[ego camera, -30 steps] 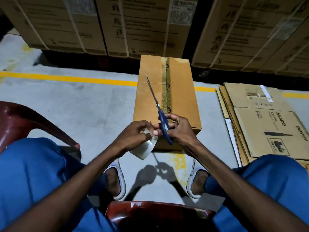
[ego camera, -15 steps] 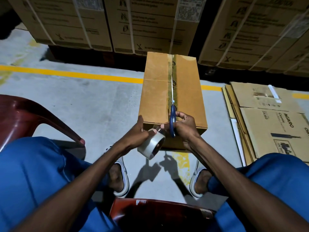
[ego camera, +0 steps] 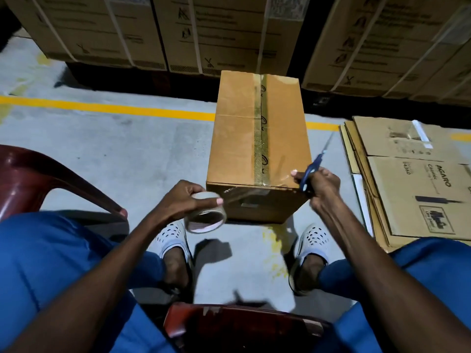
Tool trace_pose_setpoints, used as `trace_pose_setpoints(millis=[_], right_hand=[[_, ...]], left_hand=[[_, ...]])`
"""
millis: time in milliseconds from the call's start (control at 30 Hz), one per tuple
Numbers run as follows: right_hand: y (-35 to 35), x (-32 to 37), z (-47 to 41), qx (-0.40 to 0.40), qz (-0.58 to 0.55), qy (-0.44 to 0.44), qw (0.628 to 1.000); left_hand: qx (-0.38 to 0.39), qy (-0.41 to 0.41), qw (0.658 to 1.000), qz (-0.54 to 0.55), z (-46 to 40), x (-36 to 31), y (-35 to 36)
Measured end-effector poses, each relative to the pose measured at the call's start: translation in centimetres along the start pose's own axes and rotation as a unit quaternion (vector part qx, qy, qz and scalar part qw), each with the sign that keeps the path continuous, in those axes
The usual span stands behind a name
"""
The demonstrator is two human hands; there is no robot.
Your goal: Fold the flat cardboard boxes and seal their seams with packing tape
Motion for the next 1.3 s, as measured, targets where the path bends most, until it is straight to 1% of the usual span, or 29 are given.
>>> trace_pose_setpoints(millis=[67, 200, 267, 333, 400, 500, 600, 667, 933, 1300], right_hand=[[-2.6, 0.6, -1.6, -0.044, -0.021, -0.012, 0.999], [-6.5, 0.3, -3.2, -0.083, -0.023, -0.022, 0.996], [-7.9, -0.6, -3.7, -0.106, -0.031, -0.019, 0.994], [-8.6, -1.4, -4.1, -0.106, -0.035, -0.022, 0.993], [-8.8, -1.8, -4.3, -0.09, -0.034, -0.031, 0.995], [-8.8, -1.9, -5.0, -0.071, -0.045, -0.048, 0.995], [-9.3, -2.2, -5.7, -0.07, -0.065, -0.056, 0.994], [-9.7, -3.0, -5.9, -0.076, -0.072, -0.052, 0.993], [-10.1, -5.2, -6.9, -0.091, -0.095, -0.031, 0.991], [-10.0, -5.9, -7.9, -0.094, -0.103, -0.028, 0.99]], left_hand=[[-0.025, -0.033, 0.995, -0.087, -0.4, 1.8, -1.5], [-0.067, -0.039, 0.988, -0.132, -1.6, 3.5, -4.2], [-0.088, -0.049, 0.976, -0.195, -2.1, 3.9, -5.0], [-0.126, -0.055, 0.961, -0.24, -2.7, 4.3, -5.7], [-0.152, -0.052, 0.954, -0.254, -3.3, 4.5, -6.1], [-0.177, -0.019, 0.943, -0.281, -4.4, 4.1, -6.0], [-0.202, 0.025, 0.931, -0.305, -5.3, 3.4, -5.7], [-0.21, 0.037, 0.923, -0.32, -5.8, 3.5, -5.6], [-0.222, 0.046, 0.906, -0.358, -6.8, 4.1, -4.8], [-0.22, 0.018, 0.895, -0.387, -8.3, 4.0, -4.3]])
Point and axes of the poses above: each hand's wrist, its own z-axis away from the middle knuckle, its own y-axis out of the palm, x = y × z, the point moved 6 cm from there along -z, towards the middle knuckle, and after that the axes turned 2 degrees about y, right-handed, at the moved point
